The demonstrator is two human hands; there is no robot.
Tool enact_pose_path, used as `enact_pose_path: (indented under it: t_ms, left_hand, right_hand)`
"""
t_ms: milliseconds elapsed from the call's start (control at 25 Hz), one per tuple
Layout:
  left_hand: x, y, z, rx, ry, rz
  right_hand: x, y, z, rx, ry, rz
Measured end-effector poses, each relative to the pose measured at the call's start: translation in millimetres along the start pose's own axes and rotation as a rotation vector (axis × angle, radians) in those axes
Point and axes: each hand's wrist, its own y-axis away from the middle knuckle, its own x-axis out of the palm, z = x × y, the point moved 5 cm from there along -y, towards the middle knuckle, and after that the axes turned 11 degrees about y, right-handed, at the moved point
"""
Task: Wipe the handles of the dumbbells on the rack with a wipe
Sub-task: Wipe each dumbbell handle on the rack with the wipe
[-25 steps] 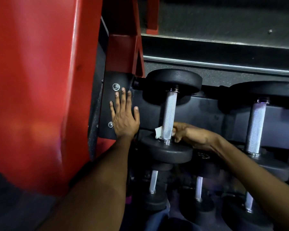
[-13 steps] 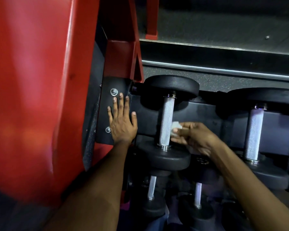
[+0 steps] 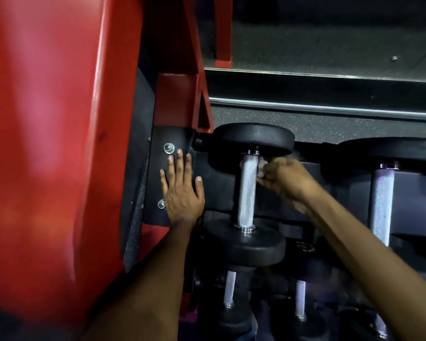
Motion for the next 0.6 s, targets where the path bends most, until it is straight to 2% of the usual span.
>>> enact_pose_path:
  t_ms: [40,120,160,200,280,320,400,520,560,600]
  left_hand:
    - [0,0,0,0.001,0.006,0.0]
    - [-1,0,-1,0.008,0.014,-0.004]
    - [-1,-1,-1,0.009,0.015,-0.003]
    - [-1,-1,-1,0.006,0.016,0.001]
    - [-1,0,-1,0.004,0.014,0.003]
    - [-1,0,-1,0.003,0.009,-0.002]
    - [-1,0,0,0.002,0.011,0.0]
    - [-1,-1,-1,0.005,0.011,-0.007]
    - [-1,-1,-1,0.003,0.011,-0.006]
    - [-1,0,-1,0.004,0.009,-0.001]
  right_hand:
    - [-2,13,-15,-0.021,0.139,0.008]
    - [1,47,-52,0.022,0.551,0.128]
    - [-3,51,-56,0.04,0.65,0.11]
    - [-8,41,-49,0.002,0.656,0.001]
    - [-16,15,-9,-0.134,0.496,-0.301]
    - [-14,13,8,-0.211,0.416,-0.386]
    - [-9,28,4,-0.299,0.476,-0.383]
    - [6,71,-37,-0.174,0.74,-0.083]
    - [6,67,-34,-0.203,0.749,-0.101]
    - [1,56,-19,-0.276,0.728,-0.228]
